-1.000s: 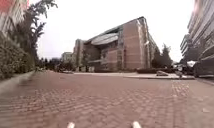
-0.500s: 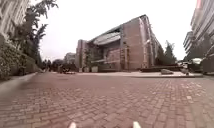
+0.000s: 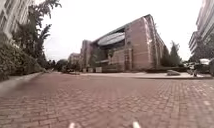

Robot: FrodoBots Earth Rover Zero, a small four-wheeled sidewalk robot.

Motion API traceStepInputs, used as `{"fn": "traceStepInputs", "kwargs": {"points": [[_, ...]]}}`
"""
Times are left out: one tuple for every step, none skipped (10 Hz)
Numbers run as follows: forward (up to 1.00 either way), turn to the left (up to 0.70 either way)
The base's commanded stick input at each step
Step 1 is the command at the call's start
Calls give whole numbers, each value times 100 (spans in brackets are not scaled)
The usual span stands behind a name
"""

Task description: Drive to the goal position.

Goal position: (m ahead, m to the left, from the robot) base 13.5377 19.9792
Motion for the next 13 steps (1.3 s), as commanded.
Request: {"fn": "traceStepInputs", "kwargs": {"points": [[70,14],[70,14],[70,14],[70,14],[70,14],[70,14],[70,14],[70,14],[70,14],[70,14],[70,14],[70,14],[70,14]]}}
